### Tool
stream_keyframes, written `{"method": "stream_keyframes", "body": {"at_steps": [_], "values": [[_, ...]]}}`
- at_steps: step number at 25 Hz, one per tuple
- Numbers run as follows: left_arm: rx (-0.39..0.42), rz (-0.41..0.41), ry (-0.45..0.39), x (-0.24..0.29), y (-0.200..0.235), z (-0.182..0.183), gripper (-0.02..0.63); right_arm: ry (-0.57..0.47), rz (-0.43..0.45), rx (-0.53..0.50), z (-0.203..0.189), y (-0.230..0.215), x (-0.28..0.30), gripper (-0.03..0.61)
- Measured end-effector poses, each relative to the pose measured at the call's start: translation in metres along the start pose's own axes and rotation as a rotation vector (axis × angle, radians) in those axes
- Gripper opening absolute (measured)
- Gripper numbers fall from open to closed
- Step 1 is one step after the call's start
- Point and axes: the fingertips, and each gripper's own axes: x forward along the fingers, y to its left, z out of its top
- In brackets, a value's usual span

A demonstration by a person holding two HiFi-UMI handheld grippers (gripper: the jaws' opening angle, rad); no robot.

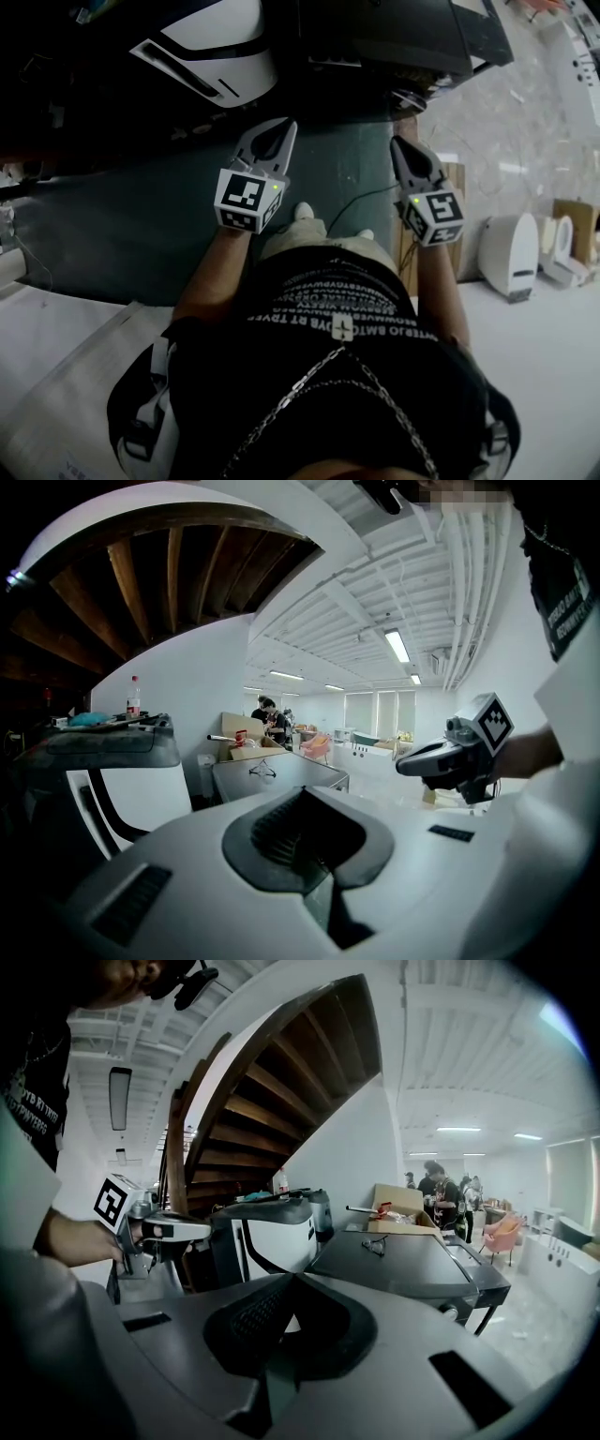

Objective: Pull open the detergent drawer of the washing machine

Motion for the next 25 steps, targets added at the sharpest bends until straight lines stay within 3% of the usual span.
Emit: {"method": "stream_keyframes", "body": {"at_steps": [7, 17, 25], "values": [[0.009, -0.039, -0.038, -0.007, 0.027, 0.009, 0.003, -0.002, -0.060, -0.013, 0.021, 0.011, 0.010, 0.003], [-0.009, -0.058, -0.028, -0.019, 0.036, -0.010, 0.003, 0.011, -0.076, -0.035, 0.026, 0.025, 0.006, 0.003], [-0.022, -0.040, -0.019, -0.015, 0.036, -0.012, 0.003, 0.017, -0.033, -0.015, 0.017, 0.022, 0.016, 0.003]]}}
